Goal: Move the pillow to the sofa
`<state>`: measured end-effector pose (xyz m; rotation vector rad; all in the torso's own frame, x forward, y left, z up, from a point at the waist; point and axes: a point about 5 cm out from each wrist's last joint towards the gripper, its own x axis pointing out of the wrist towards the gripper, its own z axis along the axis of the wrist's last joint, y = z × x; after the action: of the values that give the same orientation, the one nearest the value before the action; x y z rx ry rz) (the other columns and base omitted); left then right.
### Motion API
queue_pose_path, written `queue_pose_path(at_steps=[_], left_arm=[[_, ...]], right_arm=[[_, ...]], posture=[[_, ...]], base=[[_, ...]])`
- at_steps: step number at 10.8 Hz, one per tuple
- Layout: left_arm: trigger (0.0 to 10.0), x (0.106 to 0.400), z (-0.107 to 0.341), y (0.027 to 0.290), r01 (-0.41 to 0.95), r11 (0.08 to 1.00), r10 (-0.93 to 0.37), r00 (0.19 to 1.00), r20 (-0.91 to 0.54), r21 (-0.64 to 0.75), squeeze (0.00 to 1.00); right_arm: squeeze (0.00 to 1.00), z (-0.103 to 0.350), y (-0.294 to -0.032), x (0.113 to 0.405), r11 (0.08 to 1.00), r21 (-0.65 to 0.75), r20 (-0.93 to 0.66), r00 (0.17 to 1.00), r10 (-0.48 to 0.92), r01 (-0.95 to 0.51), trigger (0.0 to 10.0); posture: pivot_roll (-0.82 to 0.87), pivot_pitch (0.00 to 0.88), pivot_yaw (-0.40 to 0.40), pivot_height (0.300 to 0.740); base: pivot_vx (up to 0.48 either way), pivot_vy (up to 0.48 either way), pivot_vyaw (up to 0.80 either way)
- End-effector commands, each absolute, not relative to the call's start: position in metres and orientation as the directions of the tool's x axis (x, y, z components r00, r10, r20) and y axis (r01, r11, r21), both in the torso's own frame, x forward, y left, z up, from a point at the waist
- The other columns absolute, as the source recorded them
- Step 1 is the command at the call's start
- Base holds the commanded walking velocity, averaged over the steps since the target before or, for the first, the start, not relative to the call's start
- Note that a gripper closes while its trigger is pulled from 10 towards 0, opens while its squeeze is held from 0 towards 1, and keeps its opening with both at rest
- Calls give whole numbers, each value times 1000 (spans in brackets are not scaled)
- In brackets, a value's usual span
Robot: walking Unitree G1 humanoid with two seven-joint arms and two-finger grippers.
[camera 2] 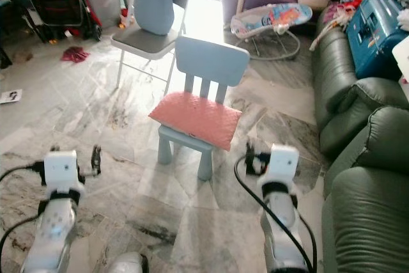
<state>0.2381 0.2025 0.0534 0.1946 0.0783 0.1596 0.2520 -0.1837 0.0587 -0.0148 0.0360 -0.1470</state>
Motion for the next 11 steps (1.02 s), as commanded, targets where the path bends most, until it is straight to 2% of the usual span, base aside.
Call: queue_pose_path(at_steps=[1,4,7,9,11], left_arm=[[10000,240,50,195,-85,977,101,992,-72,198,0],[10000,243,49,189,-44,987,57,995,-80,155,0],[10000,246,47,187,-37,978,58,994,-97,207,0],[10000,249,45,186,-15,989,33,992,-124,146,0],[10000,251,45,185,-12,988,32,992,-126,155,0]], right_arm=[[0,52,-185,250,985,-41,-64,983,-170,168,10000],[0,43,-188,249,982,5,-104,977,-186,187,10000],[0,41,-189,250,980,2,-121,973,-197,199,10000],[0,38,-190,250,979,14,-137,970,-199,203,10000],[0,40,-189,251,983,30,-125,977,-174,179,10000]], posture=[[40,56,-57,740],[37,59,-56,740],[41,70,-61,740],[33,74,-59,740],[30,72,-62,740]], base=[[0,0,0],[0,0,0],[0,0,0],[0,382,-663],[0,480,0]])
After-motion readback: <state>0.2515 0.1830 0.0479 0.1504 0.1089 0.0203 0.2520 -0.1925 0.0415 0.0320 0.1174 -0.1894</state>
